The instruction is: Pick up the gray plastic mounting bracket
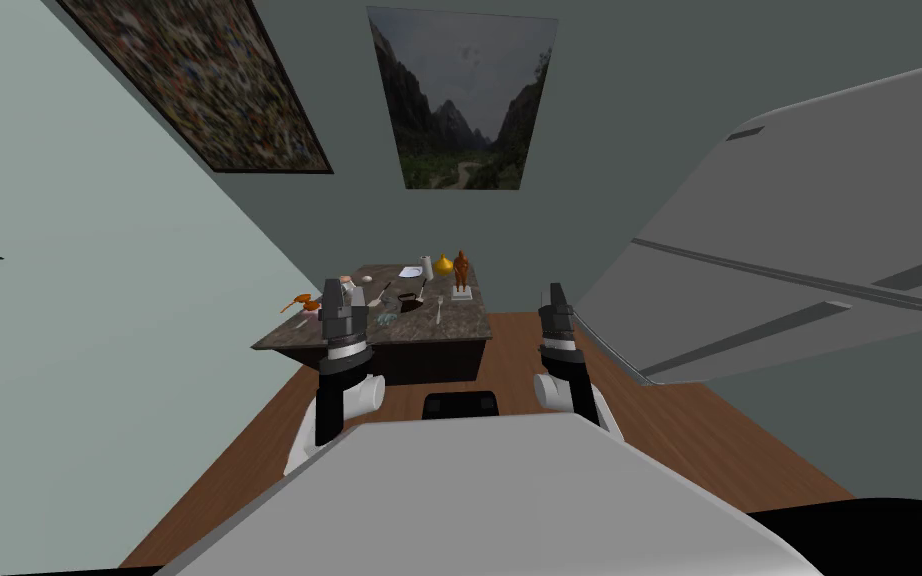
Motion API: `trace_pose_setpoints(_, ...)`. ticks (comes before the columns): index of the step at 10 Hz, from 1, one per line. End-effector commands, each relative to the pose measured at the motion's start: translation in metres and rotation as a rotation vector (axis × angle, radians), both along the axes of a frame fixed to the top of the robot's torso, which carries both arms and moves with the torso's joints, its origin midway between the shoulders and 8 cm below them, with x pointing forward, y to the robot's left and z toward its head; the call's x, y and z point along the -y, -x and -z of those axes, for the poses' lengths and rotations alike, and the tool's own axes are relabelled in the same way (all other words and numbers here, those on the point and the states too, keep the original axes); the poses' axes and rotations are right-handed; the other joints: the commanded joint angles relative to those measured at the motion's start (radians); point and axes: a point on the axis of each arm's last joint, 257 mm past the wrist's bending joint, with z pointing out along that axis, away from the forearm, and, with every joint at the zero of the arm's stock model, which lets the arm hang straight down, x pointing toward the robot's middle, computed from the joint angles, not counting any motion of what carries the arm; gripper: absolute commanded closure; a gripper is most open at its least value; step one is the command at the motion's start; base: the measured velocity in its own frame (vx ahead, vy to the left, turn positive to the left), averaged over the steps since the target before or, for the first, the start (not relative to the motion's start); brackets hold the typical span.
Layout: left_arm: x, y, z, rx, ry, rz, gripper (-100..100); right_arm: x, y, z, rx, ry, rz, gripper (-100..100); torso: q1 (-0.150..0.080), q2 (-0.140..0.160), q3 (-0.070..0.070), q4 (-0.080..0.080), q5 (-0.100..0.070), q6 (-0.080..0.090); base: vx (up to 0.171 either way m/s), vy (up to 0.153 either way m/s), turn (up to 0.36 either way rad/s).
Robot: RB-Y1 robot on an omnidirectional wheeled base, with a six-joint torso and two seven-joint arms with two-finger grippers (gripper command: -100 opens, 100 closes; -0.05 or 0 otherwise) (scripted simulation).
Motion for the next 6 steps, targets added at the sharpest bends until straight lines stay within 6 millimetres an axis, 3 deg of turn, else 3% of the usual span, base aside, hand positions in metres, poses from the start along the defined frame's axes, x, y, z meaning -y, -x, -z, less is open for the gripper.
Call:
trace_pose_setpoints(1,0.003,-0.005,0.002,-0.016,-0.029,0.019,-100,0.000,0.000,0.000,0.000,0.000,0.000,0,0.000,0.000,0.000,0.000,0.000,0.000,0.001,0.026,-0.015)
trace_pose_setpoints(3,0.005,-0.015,0.006,-0.047,-0.064,0.046,-100,0.000,0.000,0.000,0.000,0.000,0.000,0,0.004,0.000,0.000,0.000,0.001,0.000,0.005,0.072,-0.024)
trace_pose_setpoints(6,0.004,-0.039,0.014,-0.110,-0.094,0.077,-100,0.000,0.000,0.000,0.000,0.000,0.000,0,0.009,0.001,0.000,0.000,0.002,0.000,-0.017,0.126,-0.034)
